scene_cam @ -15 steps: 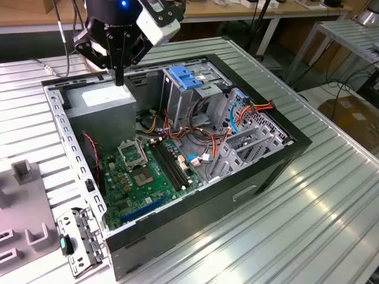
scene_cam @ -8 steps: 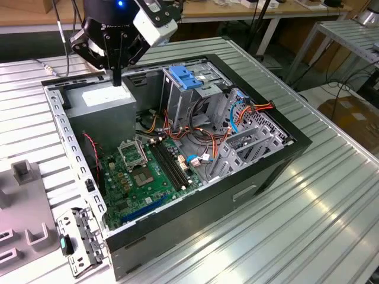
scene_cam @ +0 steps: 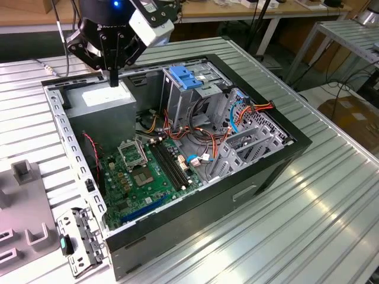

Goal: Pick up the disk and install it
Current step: 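Reach for the disk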

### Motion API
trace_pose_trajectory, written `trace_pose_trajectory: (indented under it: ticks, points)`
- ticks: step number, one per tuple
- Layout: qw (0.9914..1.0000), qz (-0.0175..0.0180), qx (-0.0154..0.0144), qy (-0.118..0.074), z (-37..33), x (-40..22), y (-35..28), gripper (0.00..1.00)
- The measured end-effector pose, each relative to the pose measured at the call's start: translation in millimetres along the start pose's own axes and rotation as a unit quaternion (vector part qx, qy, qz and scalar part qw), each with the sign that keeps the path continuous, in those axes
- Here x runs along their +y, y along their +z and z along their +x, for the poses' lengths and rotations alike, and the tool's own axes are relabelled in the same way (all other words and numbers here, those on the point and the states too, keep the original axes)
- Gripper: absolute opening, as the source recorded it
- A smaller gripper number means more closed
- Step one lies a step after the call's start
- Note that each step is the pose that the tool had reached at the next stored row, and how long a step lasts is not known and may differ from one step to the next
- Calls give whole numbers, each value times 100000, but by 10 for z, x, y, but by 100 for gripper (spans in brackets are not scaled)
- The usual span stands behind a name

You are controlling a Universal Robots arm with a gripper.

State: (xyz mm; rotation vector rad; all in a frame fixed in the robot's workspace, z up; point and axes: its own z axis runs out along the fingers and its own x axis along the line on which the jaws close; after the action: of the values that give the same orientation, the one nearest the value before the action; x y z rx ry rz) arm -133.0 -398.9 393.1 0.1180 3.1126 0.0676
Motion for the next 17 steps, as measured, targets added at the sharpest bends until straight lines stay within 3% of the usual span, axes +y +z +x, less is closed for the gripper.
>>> trace_pose_trajectory:
  ticks: [17]
  points:
    - [100000,5,51,0,104,-8,1,11]
